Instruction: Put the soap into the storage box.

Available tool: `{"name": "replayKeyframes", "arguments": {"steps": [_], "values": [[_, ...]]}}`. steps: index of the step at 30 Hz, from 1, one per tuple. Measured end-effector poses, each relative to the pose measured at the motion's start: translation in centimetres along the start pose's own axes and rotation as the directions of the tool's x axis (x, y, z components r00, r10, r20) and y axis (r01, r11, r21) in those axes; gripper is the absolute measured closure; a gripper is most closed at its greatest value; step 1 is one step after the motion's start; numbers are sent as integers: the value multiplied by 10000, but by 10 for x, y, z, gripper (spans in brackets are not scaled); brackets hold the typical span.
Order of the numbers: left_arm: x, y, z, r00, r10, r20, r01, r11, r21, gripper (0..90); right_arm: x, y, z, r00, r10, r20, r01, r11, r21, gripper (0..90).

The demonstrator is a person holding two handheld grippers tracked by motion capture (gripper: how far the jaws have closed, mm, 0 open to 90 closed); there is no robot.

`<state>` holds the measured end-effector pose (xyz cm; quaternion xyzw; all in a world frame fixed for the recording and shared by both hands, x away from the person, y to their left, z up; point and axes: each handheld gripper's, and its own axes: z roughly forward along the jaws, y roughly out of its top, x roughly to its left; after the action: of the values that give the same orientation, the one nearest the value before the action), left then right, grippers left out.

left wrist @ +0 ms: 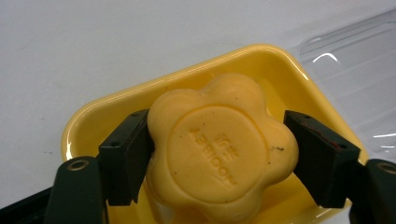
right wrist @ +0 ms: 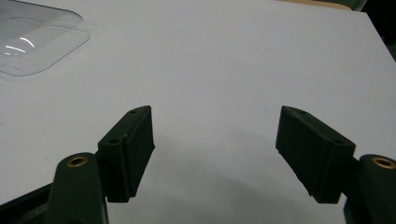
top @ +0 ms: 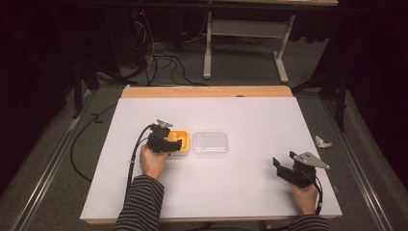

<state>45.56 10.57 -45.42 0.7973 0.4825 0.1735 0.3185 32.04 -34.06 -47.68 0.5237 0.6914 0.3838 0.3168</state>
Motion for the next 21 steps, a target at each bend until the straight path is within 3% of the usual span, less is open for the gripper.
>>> {"name": "replayKeyframes", "arguments": {"steps": [8, 12, 21], "values": [[0, 0, 0, 10000, -11, 30, 11, 10000, -51, 270, 0, 0, 0, 10000, -56, -11, 56, 10000, 8, 282], [1, 1, -1, 9998, -47, 172, 50, 9998, -197, 257, 0, 0, 0, 10000, -29, 7, 29, 10000, 5, 283], [3, 2, -11, 10000, 0, 78, 4, 9983, -591, 233, 0, 0, 1, 10000, -27, 3, 27, 10000, 78, 283]]}}
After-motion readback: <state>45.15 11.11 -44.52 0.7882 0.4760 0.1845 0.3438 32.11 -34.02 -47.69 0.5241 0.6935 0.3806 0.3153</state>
